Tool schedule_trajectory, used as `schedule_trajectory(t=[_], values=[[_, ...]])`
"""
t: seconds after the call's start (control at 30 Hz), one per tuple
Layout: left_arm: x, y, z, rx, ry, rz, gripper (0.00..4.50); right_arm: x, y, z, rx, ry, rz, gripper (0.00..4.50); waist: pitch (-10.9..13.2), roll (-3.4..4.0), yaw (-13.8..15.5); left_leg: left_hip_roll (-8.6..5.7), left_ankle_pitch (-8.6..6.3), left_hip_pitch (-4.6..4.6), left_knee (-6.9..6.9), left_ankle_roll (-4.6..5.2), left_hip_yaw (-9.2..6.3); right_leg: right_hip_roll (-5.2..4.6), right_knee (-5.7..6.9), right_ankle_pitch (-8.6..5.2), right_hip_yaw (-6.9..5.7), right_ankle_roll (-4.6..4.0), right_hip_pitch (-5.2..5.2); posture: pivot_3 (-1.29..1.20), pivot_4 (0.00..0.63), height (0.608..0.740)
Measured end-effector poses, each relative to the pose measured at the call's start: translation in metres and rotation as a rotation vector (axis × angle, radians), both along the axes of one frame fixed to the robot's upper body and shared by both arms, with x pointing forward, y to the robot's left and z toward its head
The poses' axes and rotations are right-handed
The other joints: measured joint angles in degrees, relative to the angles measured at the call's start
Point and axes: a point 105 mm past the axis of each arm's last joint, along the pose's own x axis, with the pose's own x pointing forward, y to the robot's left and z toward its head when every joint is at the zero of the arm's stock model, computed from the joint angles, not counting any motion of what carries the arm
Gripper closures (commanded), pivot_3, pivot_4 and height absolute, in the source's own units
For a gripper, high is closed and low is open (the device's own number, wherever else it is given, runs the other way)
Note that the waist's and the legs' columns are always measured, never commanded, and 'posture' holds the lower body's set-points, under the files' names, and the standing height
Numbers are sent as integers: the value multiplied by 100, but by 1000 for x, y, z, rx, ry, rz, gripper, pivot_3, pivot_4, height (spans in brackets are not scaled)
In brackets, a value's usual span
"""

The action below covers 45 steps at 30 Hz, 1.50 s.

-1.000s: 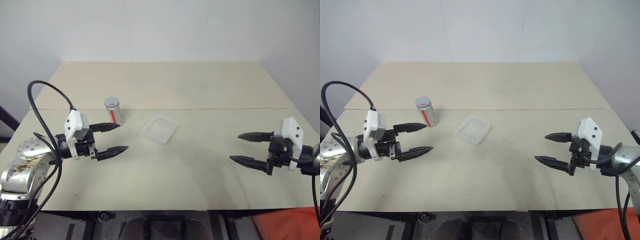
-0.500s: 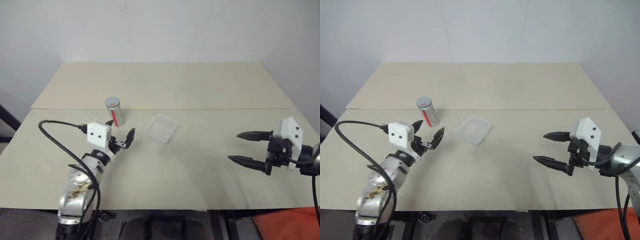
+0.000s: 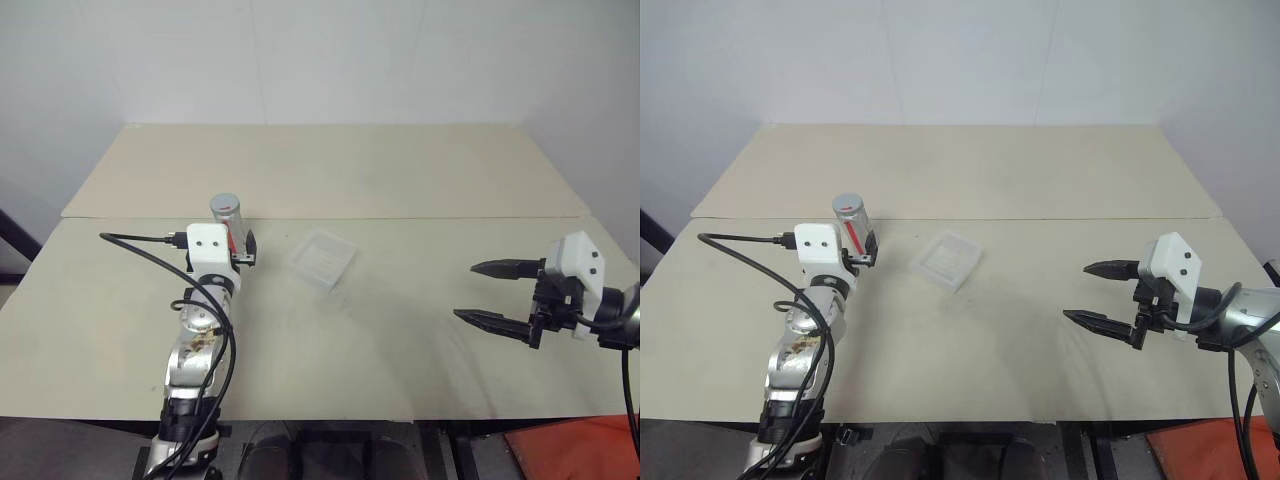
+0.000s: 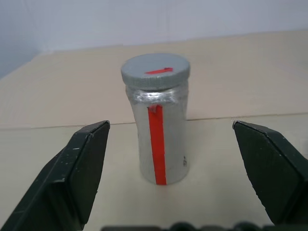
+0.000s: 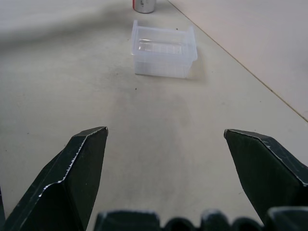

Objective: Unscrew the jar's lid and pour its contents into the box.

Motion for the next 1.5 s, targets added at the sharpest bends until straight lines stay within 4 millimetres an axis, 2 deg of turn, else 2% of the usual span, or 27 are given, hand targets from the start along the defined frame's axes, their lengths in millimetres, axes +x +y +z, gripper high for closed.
schedule_trajectory(t=[0.23,0.5,0.77,1.03,1.4,1.5], values=[[19,3,-8,-3,31,8,35,-1,3,2,-6,-13,11,0,0,-1,-5,0,4,0,0,-8,0,0,0,0,-2,0,0,0,150,740],[47,3,-5,-8,3,4,35,-1,5,2,7,-23,9,0,1,-3,10,-2,10,-6,0,-16,-1,1,3,2,-7,3,-1,0,150,740],[60,0,-8,-7,-3,14,35,-3,5,3,4,-36,3,0,3,-5,10,-2,11,-7,0,-19,-2,2,3,2,-10,3,-2,0,150,740],[64,-1,-12,32,-30,33,35,-6,7,4,16,-39,10,0,3,-6,10,-1,12,-8,0,-21,-2,2,4,3,-11,5,-2,0,150,740],[75,-5,-5,26,-56,35,35,-9,10,5,26,-41,21,0,4,-6,13,-2,12,-9,0,-21,-2,3,5,3,-13,6,-2,0,150,740],[75,-4,-7,17,-49,41,608,-9,10,5,26,-40,15,0,4,-6,12,-2,13,-9,0,-21,-2,3,5,3,-14,6,-2,0,150,740]])
